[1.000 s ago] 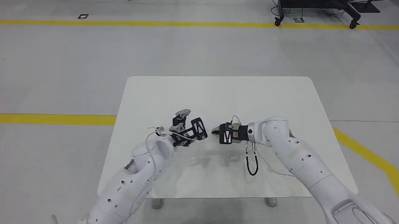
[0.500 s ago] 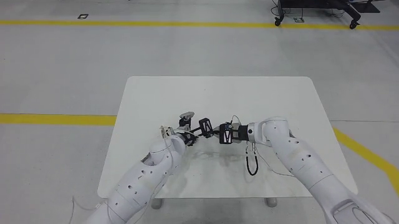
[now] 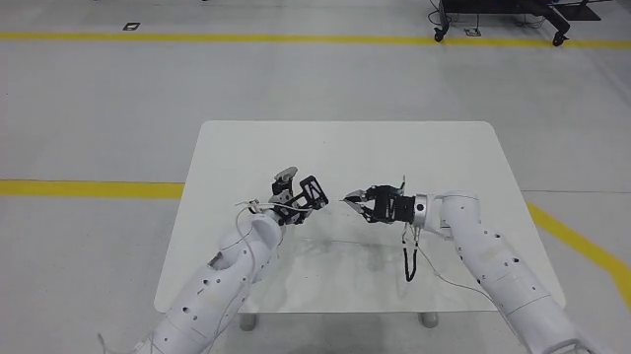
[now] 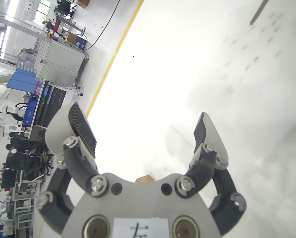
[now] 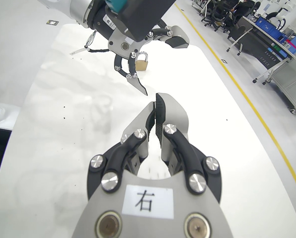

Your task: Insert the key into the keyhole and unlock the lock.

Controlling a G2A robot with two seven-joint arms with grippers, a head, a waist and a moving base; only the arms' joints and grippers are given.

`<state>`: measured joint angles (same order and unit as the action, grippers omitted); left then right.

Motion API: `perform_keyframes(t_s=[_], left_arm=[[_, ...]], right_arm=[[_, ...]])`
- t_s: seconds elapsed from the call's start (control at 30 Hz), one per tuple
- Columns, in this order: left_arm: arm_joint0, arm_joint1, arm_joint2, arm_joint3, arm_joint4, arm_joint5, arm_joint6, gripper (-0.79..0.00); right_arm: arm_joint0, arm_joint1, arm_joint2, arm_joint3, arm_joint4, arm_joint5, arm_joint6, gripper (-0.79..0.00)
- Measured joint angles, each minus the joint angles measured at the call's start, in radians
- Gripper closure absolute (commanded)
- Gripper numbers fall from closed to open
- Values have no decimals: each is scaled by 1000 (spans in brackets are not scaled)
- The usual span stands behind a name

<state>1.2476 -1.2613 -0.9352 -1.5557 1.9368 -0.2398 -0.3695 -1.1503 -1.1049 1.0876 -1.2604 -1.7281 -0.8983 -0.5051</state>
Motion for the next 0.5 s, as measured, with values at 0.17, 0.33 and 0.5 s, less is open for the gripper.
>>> perform_keyframes(t_s=[0.17, 0.33, 0.5], left_arm=[[9, 0, -7, -9, -1, 17, 17, -785], [94, 21, -120, -52, -141, 19, 241, -785], [120, 55, -295, 38, -484, -346, 553, -785]], right_arm=[[1, 0, -1, 1, -1, 1, 1, 0], [-14, -7, -9, 4, 90, -8, -10, 0], [8, -22, -35, 81, 271, -112, -86, 0]])
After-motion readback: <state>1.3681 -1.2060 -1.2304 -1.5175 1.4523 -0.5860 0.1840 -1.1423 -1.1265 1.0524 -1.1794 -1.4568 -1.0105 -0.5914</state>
